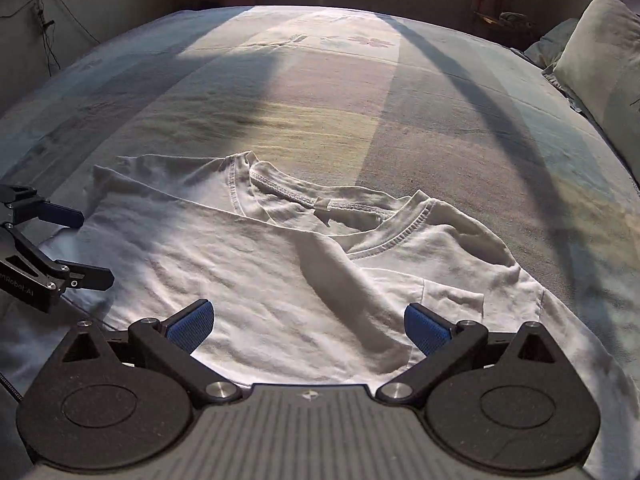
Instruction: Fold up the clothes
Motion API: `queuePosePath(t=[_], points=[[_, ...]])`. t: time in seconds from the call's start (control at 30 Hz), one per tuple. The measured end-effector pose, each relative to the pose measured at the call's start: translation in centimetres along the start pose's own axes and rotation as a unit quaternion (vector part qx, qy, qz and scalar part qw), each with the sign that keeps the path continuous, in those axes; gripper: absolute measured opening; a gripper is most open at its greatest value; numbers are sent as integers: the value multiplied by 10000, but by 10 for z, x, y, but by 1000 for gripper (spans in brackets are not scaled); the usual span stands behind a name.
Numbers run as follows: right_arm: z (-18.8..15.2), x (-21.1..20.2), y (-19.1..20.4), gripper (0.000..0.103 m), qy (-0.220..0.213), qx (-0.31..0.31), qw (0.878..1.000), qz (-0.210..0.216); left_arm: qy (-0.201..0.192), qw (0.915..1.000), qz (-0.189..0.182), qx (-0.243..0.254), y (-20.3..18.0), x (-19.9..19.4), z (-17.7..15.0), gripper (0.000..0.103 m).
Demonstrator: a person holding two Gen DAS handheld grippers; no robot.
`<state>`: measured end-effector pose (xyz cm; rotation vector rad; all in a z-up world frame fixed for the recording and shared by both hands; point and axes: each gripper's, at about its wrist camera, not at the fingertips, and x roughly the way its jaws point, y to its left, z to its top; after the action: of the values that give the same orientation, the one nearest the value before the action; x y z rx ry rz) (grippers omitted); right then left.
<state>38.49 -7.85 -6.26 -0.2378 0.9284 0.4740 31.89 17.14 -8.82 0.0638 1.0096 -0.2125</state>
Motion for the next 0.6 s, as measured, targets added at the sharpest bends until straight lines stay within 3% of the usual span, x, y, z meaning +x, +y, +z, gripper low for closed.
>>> queuePosePath(t=[0.1, 0.13, 0.27, 0.33, 0.4, 0.47, 0.53, 0.6], points=[[2, 26, -13, 103, 287, 52, 9994, 162, 32, 10000, -38, 13, 3, -4, -5, 102], [0, 27, -25, 103, 258, 259, 9987, 355, 40, 10000, -40, -14, 3, -4, -4, 102], [7, 7, -39, 103, 114, 579, 9982, 121, 58, 9998, -55, -162, 4, -6, -1, 102], [10, -3, -42, 103, -46, 693, 9971, 307, 2, 9993, -155, -342, 7, -7, 1, 102], [15, 0, -43, 103, -106, 514, 9984, 211, 7, 9987, -209, -470, 9, -6, 1, 102], [19, 11, -51, 103, -32, 638, 9977, 217, 19, 9992, -195, -359, 9, -4, 0, 102], [18, 26, -65, 103, 210, 974, 9933, 585, 38, 9997, -165, -202, 6, -3, -1, 102], [14, 34, -75, 103, 172, 1080, 9921, 607, 58, 9998, -149, -114, 5, -3, -1, 102]])
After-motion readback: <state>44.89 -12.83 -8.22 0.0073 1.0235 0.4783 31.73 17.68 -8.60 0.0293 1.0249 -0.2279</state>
